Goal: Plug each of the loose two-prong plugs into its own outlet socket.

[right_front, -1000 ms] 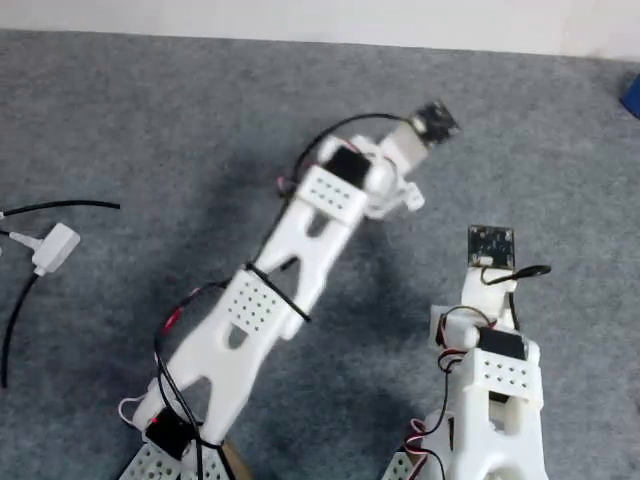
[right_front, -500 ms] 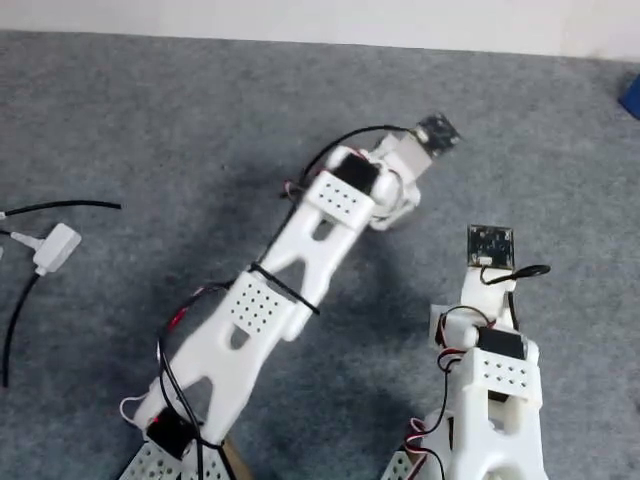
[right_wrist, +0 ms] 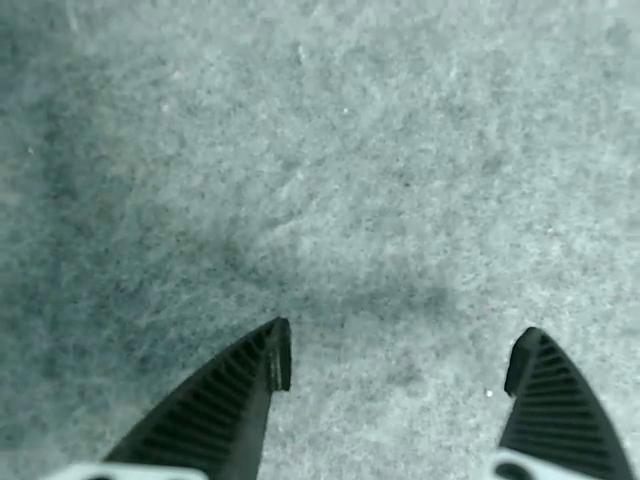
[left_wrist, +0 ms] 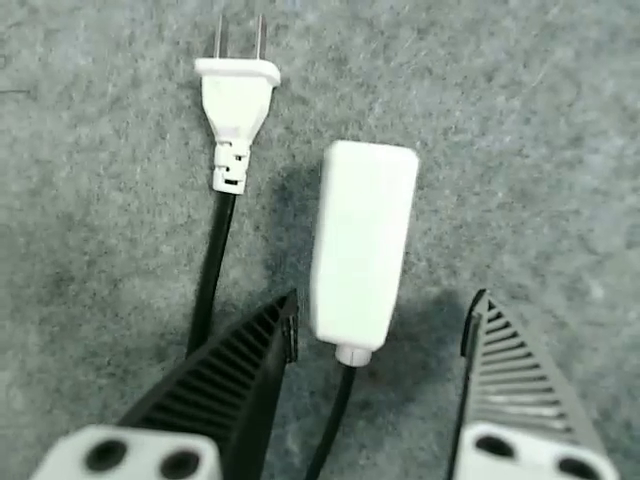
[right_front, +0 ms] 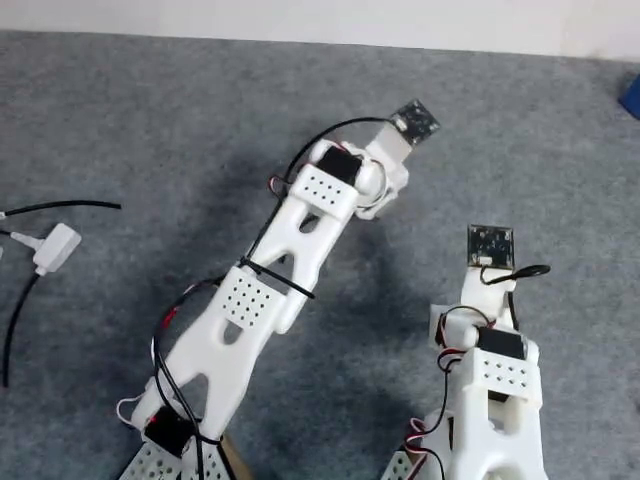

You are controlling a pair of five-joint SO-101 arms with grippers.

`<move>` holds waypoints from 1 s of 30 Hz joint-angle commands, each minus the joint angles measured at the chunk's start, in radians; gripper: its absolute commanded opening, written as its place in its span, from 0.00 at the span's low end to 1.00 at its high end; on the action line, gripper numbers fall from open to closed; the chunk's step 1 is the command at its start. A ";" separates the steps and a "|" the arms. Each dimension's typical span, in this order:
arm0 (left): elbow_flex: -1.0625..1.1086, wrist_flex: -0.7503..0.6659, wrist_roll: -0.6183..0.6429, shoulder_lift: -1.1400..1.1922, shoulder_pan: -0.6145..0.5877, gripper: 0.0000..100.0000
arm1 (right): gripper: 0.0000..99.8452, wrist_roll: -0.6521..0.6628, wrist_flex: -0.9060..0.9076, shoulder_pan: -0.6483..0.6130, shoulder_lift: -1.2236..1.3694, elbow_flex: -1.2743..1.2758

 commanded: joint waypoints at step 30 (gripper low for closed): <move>-0.105 0.091 0.006 -0.064 0.073 0.28 | 0.34 -0.002 -0.024 -0.008 -0.012 -0.001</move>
